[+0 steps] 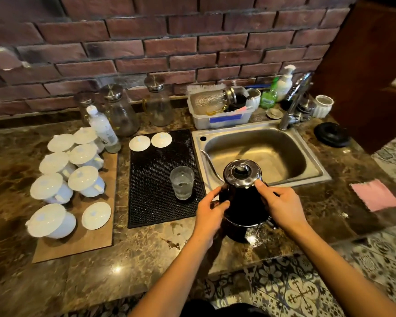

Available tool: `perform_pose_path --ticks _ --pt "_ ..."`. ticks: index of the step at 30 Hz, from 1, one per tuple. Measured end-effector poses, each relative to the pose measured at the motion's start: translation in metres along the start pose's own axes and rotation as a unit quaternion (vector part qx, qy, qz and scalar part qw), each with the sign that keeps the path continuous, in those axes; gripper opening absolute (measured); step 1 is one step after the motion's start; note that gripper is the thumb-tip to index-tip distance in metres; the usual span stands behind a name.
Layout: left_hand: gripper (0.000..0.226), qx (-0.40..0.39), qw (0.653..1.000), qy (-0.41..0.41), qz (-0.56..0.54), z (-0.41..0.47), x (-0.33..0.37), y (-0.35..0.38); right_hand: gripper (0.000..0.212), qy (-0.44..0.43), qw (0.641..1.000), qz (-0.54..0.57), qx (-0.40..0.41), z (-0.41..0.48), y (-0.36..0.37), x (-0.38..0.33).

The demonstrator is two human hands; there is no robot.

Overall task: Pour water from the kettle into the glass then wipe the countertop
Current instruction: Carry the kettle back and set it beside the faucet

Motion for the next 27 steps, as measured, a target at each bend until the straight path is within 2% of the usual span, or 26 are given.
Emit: perform_pose_path --ticks 6,13,23,27 --pt "0.044 -0.017 1.000 0.025 0.010 0.010 0.008 0.017 0.062 0.013 0.997 0.061 0.047 -0.008 -0.013 0.000" --pt "0.048 0.009 0.996 0.064 0.059 0.017 0.014 0.063 0.063 0.030 0.987 0.125 0.101 -0.014 -0.051 0.018" --pt "0.035 -0.006 0.992 0.099 0.080 0.027 0.013 0.186 0.064 0.036 0.970 0.198 0.136 -0.024 -0.154 0.069" --pt "0.040 -0.023 0.991 0.098 0.087 0.028 0.007 0.242 0.063 0.044 0.967 0.204 0.145 -0.028 -0.204 0.092"
Point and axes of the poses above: each hand's wrist, its own z-axis towards the middle knuckle, its own y-axis out of the palm, x = y × z, the point moved 5 cm from there along z, towards the middle knuckle, and after that the axes turned 10 degrees about -x, right-handed, at the moved point
